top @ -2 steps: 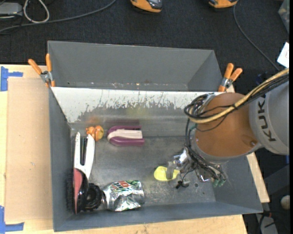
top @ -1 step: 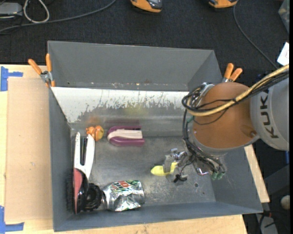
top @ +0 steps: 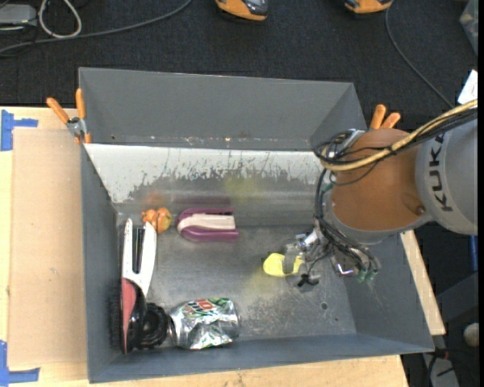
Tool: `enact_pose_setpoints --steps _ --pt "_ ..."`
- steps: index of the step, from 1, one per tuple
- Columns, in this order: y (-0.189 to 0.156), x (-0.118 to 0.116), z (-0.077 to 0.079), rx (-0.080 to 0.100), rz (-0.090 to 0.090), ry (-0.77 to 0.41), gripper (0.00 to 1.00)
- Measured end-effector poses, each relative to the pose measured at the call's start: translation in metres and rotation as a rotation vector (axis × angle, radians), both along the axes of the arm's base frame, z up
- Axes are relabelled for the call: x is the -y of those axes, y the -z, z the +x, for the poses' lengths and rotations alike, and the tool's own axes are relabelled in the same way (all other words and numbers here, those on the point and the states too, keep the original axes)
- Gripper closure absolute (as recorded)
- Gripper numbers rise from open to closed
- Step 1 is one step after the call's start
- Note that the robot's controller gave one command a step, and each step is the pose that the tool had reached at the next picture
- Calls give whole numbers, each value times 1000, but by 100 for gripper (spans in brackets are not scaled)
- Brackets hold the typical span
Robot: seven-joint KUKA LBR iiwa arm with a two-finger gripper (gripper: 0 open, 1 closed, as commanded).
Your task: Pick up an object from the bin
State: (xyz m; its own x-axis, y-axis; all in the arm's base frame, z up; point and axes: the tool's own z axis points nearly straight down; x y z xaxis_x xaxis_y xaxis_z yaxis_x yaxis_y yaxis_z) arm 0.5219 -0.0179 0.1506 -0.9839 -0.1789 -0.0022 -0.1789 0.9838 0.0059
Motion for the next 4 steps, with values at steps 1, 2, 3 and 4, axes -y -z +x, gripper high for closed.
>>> enact_pose_setpoints --steps 1,2,3,4 --pt "-32 -57 -10 0 1 0 100" --pt "21 -65 6 3 -1 -121 100" --pt "38 -72 9 -17 -1 -147 100" --pt "7 -54 20 10 -1 -137 100"
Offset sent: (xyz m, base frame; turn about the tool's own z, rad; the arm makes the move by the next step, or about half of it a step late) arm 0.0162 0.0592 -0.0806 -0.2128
